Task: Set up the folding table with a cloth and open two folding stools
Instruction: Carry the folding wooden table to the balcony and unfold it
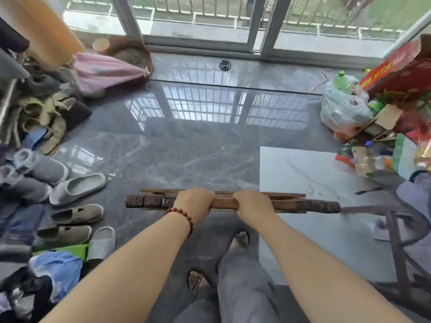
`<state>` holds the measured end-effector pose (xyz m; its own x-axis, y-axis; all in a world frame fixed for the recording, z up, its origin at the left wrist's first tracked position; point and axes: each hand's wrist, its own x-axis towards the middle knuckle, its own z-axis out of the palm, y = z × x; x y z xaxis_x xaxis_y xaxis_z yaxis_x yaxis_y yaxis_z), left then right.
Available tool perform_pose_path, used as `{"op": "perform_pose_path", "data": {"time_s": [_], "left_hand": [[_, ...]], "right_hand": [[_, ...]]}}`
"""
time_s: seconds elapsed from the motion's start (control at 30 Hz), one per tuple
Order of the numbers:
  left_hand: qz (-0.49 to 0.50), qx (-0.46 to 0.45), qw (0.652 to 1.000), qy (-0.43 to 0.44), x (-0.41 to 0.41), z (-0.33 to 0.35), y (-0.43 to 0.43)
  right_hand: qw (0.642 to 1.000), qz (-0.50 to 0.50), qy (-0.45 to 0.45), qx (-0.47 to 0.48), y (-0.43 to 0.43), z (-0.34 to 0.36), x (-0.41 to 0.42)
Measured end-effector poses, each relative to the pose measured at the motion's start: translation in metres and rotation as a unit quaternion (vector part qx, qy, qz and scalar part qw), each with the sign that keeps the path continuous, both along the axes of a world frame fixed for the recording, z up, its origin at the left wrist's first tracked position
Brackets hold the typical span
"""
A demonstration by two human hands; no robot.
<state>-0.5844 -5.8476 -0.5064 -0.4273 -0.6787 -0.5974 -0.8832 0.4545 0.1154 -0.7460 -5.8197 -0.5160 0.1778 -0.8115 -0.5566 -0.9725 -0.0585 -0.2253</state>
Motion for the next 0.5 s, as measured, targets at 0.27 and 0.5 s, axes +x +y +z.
{"op": "perform_pose_path", "data": {"time_s": [0.27, 0.5], "left_hand": [[-0.025, -0.008, 0.999, -0.021, -0.008, 0.006, -0.139], [0.000, 0.007, 1.000, -0.005, -0.006, 0.004, -0.208]], "right_hand": [[0.999, -0.045, -0.008, 0.007, -0.127, -0.002, -0.002], [1.000, -0.020, 0.009, 0.007, -0.202, 0.000, -0.005]]}}
